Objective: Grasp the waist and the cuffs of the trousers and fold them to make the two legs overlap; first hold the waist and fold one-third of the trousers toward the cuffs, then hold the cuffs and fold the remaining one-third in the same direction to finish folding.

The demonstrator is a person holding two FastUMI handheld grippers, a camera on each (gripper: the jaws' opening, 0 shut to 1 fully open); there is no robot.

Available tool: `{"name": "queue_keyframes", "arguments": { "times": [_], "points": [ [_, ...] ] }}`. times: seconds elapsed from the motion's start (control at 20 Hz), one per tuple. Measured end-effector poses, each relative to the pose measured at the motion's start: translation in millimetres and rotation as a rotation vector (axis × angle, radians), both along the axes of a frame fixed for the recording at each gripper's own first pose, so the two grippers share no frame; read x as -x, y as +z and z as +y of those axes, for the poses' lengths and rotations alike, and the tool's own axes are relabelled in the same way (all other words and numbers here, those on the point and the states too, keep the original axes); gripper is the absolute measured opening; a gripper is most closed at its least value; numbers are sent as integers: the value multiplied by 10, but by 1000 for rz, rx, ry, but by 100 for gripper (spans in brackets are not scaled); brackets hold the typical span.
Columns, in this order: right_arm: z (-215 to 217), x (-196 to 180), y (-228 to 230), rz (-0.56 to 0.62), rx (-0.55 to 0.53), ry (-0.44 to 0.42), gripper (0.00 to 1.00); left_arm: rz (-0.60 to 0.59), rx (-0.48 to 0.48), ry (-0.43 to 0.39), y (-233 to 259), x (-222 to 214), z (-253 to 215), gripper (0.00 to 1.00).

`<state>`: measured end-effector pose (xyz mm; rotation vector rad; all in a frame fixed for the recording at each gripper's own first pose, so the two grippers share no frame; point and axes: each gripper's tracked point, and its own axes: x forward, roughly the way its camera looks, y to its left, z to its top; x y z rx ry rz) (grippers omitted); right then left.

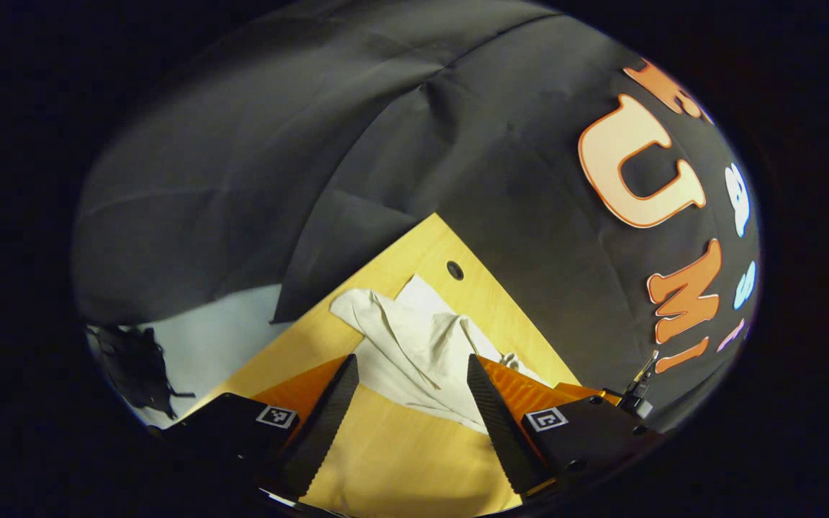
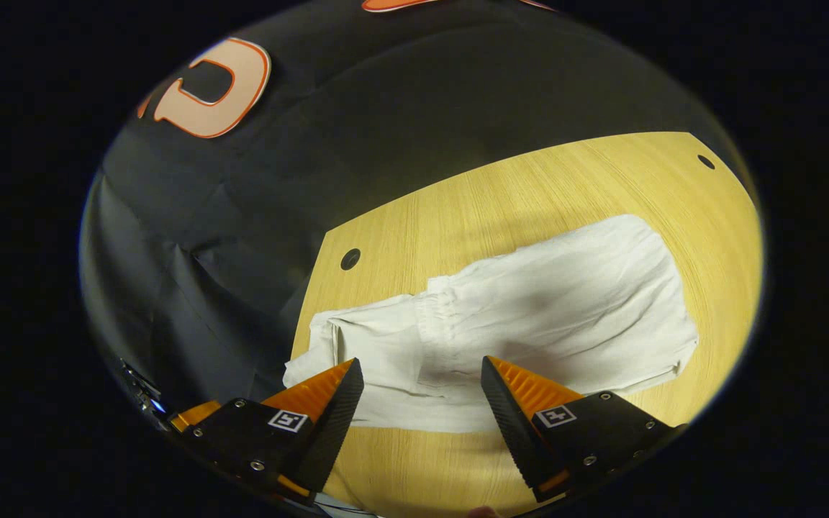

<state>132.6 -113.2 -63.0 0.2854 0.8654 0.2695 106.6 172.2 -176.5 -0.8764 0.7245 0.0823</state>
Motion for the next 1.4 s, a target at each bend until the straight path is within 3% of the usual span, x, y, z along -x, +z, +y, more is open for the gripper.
{"name": "queue_keyframes", "arguments": {
  "times": [0.4, 0.6, 1.3, 1.4],
  "points": [
    [-463, 92, -30, 50, -51, -106, 99, 175, 329, 155, -704, -225, -177, 99],
    [-686, 101, 21, 66, -79, -160, 99, 226, 344, 210, -938, -250, -94, 99],
    [-944, 131, 68, 100, -166, -235, 99, 222, 332, 167, -1111, -642, -213, 100],
    [-966, 144, 78, 98, -169, -235, 99, 217, 332, 150, -1103, -745, -280, 95]
  ]
}}
